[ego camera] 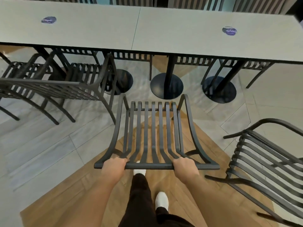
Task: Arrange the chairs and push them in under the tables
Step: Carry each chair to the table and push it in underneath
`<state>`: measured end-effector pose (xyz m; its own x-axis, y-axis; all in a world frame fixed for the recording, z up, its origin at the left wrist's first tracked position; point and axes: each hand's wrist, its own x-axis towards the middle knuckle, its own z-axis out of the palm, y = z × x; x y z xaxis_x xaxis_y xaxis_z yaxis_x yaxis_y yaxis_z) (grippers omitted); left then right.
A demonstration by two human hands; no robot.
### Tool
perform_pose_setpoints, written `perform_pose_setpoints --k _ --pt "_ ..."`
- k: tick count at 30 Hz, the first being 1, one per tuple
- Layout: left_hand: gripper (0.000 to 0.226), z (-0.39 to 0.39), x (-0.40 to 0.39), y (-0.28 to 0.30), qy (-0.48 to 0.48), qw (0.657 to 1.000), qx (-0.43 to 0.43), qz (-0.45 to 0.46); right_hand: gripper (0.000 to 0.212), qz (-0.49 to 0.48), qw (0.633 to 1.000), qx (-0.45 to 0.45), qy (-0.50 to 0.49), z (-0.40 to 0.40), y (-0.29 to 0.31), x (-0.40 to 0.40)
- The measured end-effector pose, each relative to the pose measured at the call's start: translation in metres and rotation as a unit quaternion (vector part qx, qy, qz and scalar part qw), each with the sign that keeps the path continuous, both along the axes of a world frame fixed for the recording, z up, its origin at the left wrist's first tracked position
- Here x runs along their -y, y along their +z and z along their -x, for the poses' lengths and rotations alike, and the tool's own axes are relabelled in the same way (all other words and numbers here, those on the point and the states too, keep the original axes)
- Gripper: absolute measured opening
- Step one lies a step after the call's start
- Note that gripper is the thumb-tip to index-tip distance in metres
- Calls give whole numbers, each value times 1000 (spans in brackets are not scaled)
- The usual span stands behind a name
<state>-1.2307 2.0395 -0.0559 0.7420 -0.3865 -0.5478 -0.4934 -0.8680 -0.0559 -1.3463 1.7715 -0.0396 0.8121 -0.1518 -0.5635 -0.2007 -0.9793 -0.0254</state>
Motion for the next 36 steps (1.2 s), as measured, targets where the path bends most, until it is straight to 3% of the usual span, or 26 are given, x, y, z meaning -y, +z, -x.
perform_pose_setpoints --k 11,19,36 --pt "49 -156 43 4 -68 998 -2 14 22 37 999 0 -27 -139 15 37" --pt "50 -233 49 3 -67 997 19 35 22 47 998 2 -33 -218 16 43" --pt "41 -320 81 7 -108 993 36 14 19 25 998 19 -57 -285 12 70"
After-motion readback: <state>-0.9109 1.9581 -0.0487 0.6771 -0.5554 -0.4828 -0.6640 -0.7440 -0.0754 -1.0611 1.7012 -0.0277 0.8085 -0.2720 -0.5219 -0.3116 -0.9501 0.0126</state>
